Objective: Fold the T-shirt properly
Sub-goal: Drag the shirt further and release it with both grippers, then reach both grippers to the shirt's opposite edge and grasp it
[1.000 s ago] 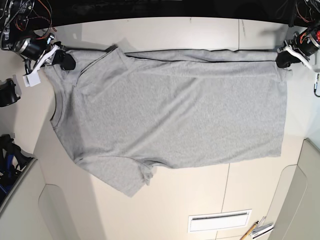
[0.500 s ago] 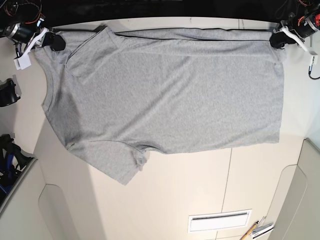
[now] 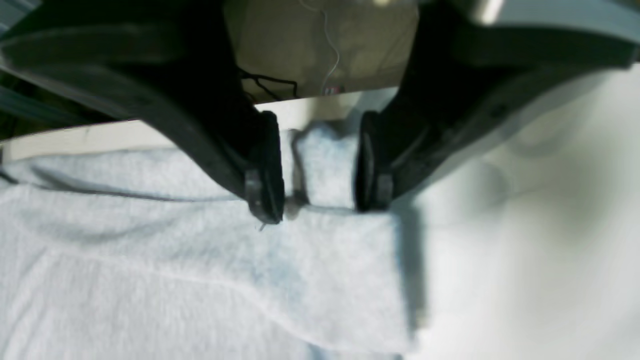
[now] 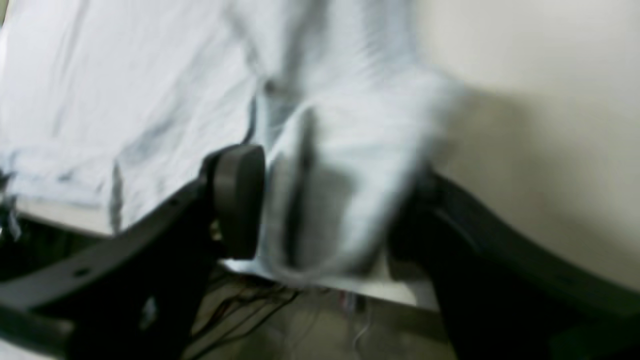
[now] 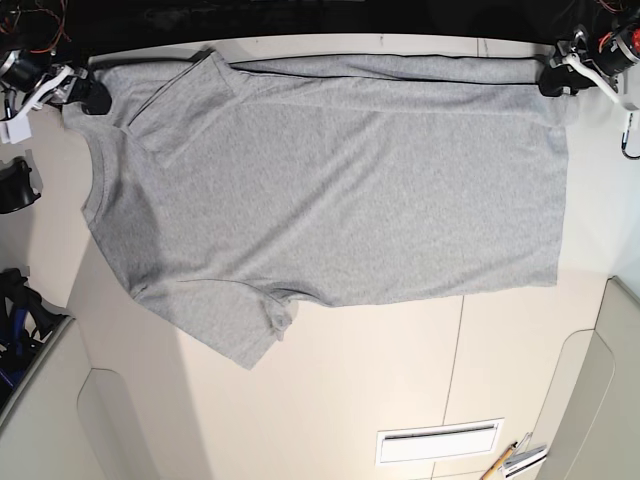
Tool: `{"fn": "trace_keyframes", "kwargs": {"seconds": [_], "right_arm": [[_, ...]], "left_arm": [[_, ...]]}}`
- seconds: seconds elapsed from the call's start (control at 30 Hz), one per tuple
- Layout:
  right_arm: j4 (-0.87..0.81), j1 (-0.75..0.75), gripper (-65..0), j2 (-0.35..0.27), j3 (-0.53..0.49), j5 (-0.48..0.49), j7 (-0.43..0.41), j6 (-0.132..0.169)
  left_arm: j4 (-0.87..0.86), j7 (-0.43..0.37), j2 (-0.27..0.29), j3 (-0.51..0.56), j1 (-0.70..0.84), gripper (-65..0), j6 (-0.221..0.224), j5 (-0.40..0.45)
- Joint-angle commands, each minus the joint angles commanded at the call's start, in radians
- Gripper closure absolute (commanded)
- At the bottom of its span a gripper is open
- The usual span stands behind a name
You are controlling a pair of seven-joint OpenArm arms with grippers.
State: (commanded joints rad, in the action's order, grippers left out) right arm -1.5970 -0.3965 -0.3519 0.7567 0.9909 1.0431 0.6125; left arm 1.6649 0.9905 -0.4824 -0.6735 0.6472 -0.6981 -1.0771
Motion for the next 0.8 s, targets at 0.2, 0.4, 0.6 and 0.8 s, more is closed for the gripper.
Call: {"fn": "trace_keyframes", "kwargs": {"seconds": [0.2, 0.4, 0.6, 0.8], "right_arm": [[0.000, 0.117, -36.9, -0.032, 0.097, -0.014, -0.061, -0.004], [0.011, 0.310, -36.9, -0.042, 0.067, -0.150, -0.133, -0.015], [0.206, 0.548, -36.9, -0.052, -0.143, -0.321, -0.291, -0.034], [0.541, 0.806, -36.9, -0.050, -0.284, -0.456, -0.403, -0.034]], "left_arm": [[0.003, 0.001, -0.009, -0.200, -0.039, -27.1, 0.000, -0.087], [0.003, -0.002, -0.051, -0.202, -0.097, -33.3, 0.000, -0.057], [-0.005, -0.114, -0.088, -0.137, -0.213, -38.7, 0.000, 0.088], [-0.208, -0.197, -0.144, 0.055, -0.441, -42.3, 0.000, 0.235]]}}
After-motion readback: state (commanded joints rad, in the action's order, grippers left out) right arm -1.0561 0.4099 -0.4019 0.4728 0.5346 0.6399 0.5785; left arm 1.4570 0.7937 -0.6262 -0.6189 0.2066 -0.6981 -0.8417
